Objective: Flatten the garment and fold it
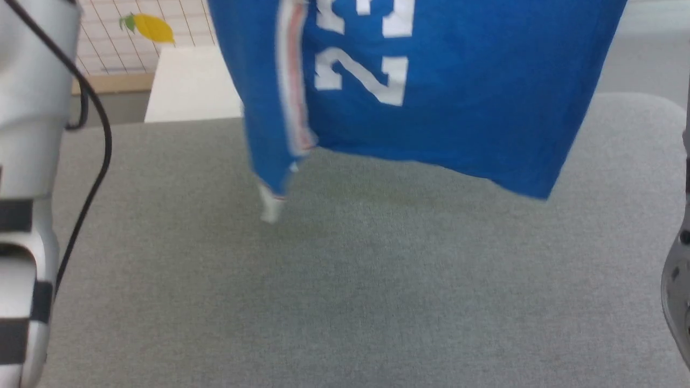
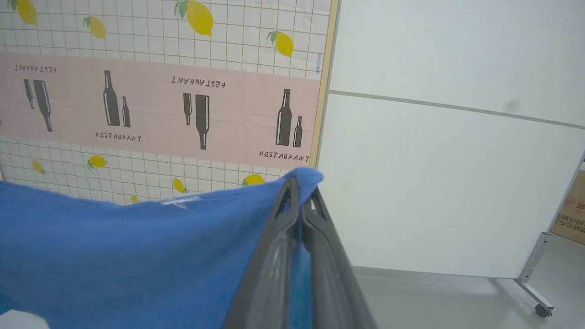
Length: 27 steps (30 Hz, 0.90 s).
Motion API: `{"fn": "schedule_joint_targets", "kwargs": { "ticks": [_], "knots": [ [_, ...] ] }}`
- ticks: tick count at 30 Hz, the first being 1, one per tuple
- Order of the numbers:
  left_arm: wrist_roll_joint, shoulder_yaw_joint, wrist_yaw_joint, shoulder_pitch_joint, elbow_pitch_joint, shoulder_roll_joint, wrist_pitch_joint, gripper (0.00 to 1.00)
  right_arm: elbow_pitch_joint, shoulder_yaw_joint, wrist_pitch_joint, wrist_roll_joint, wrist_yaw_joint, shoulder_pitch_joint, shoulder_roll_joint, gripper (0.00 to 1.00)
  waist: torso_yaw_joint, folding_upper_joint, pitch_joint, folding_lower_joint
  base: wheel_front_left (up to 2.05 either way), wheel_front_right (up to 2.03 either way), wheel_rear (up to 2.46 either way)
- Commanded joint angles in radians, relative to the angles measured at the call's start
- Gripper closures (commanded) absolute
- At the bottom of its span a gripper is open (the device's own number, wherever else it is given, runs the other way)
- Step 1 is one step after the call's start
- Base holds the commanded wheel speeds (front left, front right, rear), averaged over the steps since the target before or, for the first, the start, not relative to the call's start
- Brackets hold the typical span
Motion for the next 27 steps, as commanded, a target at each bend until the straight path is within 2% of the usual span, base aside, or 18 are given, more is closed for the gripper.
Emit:
{"fn": "schedule_joint_targets", "kwargs": {
  "ticks": [1,8,16,27],
  "knots": [
    [0.010,0.001,0.008,-0.035,0.020,-0.007,-0.011,1.00,0.022,-0.011,-0.014,-0.016,-0.002,-0.031,0.009,1.00,-0.010,-0.0001,0.045,0.0001,0.00,0.00,0.00],
    [0.032,-0.007,0.009,-0.141,0.102,-0.019,-0.045,1.00,0.108,-0.031,-0.058,-0.073,-0.002,-0.134,0.028,1.00,-0.024,-0.0001,0.143,0.0001,0.00,0.00,0.00],
    [0.059,-0.002,0.023,-0.255,0.130,-0.024,-0.129,1.00,0.168,-0.029,-0.148,-0.139,-0.002,-0.242,-0.001,1.00,-0.043,-0.0001,0.290,0.0001,0.00,0.00,0.00],
    [0.074,-0.002,0.038,-0.377,0.188,-0.084,-0.281,1.00,0.225,-0.014,-0.277,-0.241,-0.002,-0.350,-0.028,1.00,0.002,-0.0001,0.462,0.0001,0.00,0.00,0.00]
  ]
}}
